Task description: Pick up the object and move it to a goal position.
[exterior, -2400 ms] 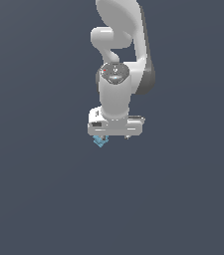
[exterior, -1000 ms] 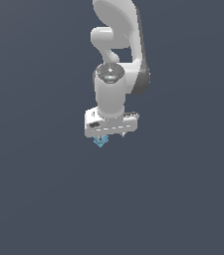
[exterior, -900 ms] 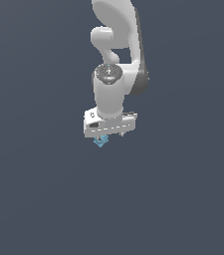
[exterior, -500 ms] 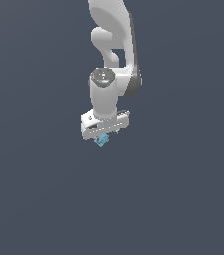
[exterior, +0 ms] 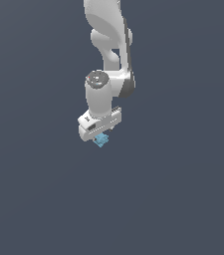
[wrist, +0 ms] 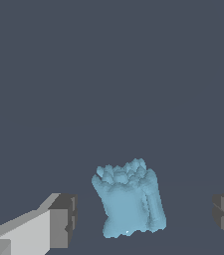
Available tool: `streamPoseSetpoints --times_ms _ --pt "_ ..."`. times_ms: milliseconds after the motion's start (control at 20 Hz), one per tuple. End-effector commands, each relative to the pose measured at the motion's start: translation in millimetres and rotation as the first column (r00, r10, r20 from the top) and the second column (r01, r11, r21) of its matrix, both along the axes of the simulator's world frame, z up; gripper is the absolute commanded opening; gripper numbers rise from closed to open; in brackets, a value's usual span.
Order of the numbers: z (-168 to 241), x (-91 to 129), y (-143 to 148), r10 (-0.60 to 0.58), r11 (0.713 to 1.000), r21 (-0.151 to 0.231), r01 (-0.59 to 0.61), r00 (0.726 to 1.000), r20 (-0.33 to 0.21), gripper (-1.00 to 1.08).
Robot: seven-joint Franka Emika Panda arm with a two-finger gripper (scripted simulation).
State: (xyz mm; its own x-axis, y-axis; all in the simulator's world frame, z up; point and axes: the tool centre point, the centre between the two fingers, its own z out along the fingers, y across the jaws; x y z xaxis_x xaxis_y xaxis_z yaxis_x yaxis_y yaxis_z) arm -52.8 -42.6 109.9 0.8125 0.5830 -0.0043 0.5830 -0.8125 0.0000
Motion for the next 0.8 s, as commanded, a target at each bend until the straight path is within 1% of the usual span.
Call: streamPoseSetpoints --times_ms 0,350,750 --pt "-5.1 -6.2 -3.8 0.057 0.998 0.001 -0.057 0.998 0.001 1.0" --pt "-14.8 -18.9 -10.9 0.165 0.986 0.002 -0.165 0.986 0.003 1.0" --pt "-19.1 -24.8 -13.9 0.214 0.977 0.003 -0.214 0.977 0.004 1.0"
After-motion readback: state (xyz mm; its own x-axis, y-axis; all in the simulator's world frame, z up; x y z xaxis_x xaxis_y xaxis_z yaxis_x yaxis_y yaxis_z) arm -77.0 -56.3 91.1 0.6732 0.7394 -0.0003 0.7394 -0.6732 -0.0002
